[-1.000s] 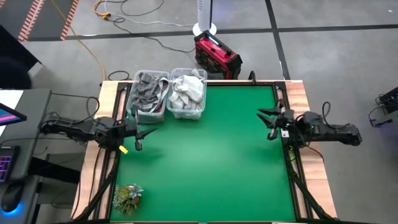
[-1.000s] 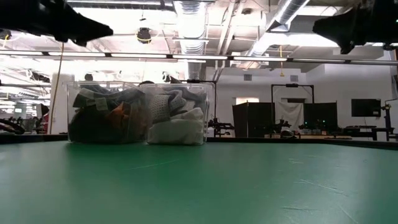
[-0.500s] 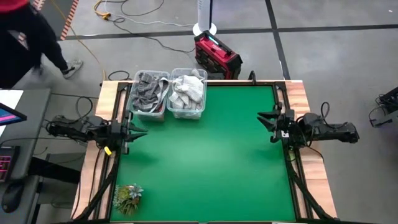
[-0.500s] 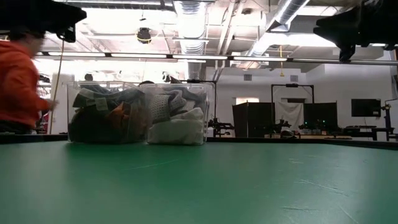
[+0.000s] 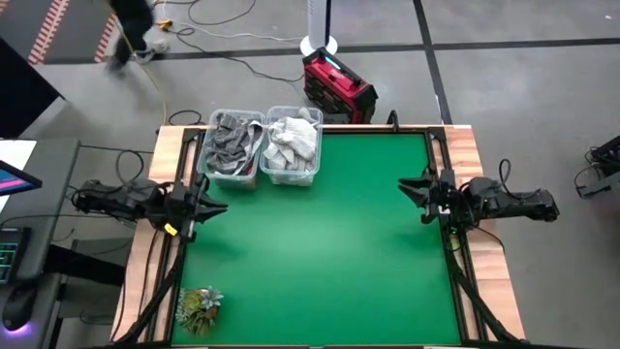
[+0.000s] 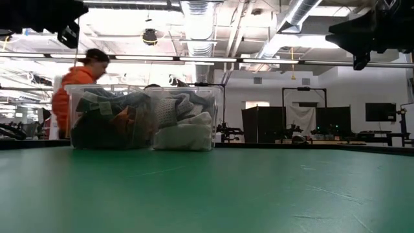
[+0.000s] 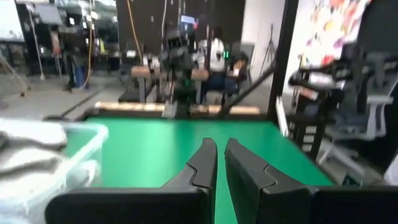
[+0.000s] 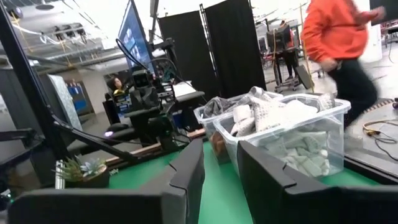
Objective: Sort towels by color in basket
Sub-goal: Return to Home Position
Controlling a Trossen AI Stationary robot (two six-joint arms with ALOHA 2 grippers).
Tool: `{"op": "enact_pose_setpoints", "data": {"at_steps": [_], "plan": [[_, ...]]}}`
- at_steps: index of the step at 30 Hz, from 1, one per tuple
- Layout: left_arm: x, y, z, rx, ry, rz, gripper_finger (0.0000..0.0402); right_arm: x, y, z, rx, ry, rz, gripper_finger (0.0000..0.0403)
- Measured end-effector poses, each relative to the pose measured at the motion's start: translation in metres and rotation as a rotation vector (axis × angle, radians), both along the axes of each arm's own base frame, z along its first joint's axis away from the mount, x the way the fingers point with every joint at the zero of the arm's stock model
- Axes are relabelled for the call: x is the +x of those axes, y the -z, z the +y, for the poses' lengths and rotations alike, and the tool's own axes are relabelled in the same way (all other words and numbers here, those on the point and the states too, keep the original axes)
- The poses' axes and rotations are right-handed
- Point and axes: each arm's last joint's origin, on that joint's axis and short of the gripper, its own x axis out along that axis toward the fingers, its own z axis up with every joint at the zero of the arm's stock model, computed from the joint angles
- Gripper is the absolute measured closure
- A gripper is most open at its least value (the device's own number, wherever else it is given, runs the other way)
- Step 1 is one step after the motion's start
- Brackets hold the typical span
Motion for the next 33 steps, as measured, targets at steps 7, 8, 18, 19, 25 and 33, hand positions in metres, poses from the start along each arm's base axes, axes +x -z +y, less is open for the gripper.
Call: {"op": "enact_pose_setpoints", "data": {"at_steps": [7, 8, 18, 19, 25, 33], "plan": [[0.000, 0.019, 0.000, 0.044, -0.002, 0.192, 0.0377, 0.000, 0.003, 0.000, -0.002, 0.000, 0.033, 0.0275], [0.000, 0.022, 0.000, 0.054, -0.002, 0.224, 0.0377, 0.000, 0.004, 0.000, -0.003, 0.001, 0.041, 0.0275], [-0.004, 0.039, 0.001, 0.097, -0.002, 0.404, 0.0377, 0.001, 0.011, 0.000, -0.009, 0.001, 0.116, 0.0275], [-0.004, 0.040, 0.001, 0.098, -0.003, 0.404, 0.0377, 0.001, 0.012, 0.000, -0.010, 0.001, 0.124, 0.0275], [-0.004, 0.040, 0.001, 0.098, -0.003, 0.407, 0.0377, 0.001, 0.017, 0.000, -0.014, 0.001, 0.185, 0.0275], [-0.004, 0.040, 0.001, 0.098, -0.003, 0.408, 0.0377, 0.001, 0.025, 0.000, -0.020, 0.001, 0.262, 0.0275]]}}
